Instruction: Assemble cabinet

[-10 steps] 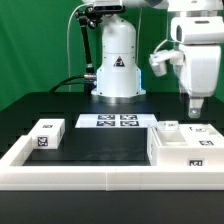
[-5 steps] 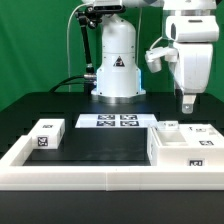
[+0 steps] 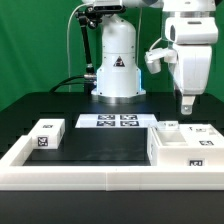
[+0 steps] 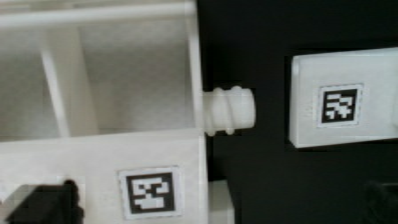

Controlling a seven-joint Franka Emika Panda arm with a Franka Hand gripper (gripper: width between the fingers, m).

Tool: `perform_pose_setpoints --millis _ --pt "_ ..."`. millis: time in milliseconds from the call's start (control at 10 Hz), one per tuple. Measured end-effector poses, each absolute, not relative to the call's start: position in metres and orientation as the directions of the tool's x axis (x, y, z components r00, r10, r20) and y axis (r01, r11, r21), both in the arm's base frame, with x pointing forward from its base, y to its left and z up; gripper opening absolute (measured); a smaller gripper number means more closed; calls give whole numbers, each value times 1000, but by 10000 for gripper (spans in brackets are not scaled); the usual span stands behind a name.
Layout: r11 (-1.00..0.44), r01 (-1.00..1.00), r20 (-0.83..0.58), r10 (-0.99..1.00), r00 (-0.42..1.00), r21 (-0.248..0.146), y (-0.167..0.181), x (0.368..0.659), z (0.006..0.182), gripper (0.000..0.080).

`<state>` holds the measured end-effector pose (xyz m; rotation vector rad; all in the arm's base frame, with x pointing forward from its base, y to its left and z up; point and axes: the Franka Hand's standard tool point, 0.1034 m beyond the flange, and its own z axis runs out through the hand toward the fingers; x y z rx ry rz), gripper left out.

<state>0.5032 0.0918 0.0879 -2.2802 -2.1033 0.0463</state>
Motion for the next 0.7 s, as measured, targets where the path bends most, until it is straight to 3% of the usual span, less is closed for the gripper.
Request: perform_pose_setpoints --millis 500,700 --pt "-112 991 -1 994 112 -73 93 449 70 796" --pt "-111 991 -2 994 112 -72 92 450 70 796"
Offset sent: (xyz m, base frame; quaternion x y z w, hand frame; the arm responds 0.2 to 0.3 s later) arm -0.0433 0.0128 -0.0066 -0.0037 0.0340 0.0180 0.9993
